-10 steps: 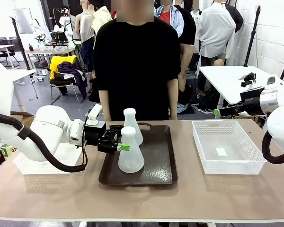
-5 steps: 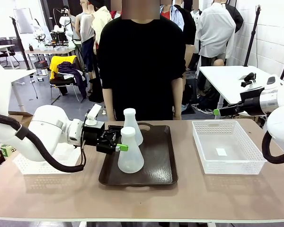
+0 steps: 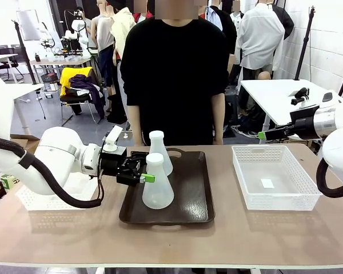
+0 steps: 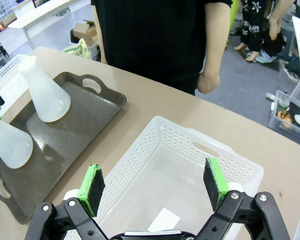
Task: Prepare the laboratory tools.
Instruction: Place the picked Big flask upright in the Handle tray as directed by the person.
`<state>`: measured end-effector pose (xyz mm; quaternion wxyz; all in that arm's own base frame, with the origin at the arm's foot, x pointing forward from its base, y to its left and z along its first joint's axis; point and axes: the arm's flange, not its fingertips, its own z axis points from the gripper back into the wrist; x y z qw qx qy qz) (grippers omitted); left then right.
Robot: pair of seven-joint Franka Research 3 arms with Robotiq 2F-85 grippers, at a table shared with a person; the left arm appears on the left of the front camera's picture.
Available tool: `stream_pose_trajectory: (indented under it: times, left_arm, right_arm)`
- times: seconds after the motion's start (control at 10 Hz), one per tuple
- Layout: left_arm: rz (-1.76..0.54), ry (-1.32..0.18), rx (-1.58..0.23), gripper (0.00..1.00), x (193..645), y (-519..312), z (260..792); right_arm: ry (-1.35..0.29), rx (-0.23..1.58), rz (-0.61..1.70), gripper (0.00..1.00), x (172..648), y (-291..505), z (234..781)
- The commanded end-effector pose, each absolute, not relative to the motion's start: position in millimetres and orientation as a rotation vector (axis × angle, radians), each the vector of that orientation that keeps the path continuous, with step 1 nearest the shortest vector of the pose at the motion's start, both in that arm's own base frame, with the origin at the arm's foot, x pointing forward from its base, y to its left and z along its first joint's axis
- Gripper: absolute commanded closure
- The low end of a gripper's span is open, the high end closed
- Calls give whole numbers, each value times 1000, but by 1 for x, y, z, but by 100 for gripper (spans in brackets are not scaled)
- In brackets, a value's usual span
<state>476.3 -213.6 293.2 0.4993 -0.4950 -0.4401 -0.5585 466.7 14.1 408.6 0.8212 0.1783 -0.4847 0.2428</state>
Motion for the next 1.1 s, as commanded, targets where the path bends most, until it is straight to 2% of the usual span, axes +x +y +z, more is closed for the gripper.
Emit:
stream_pose_trajectory:
  times: [0.0,1.0]
  left_arm:
    - [-1354,-1066,-1202,0,477,-215,294]
    - [-1354,-1066,-1202,0,477,-215,294]
  right_arm:
    - [-1028,385,515,0,466,15,411]
    - [-1028,385,515,0,466,15,411]
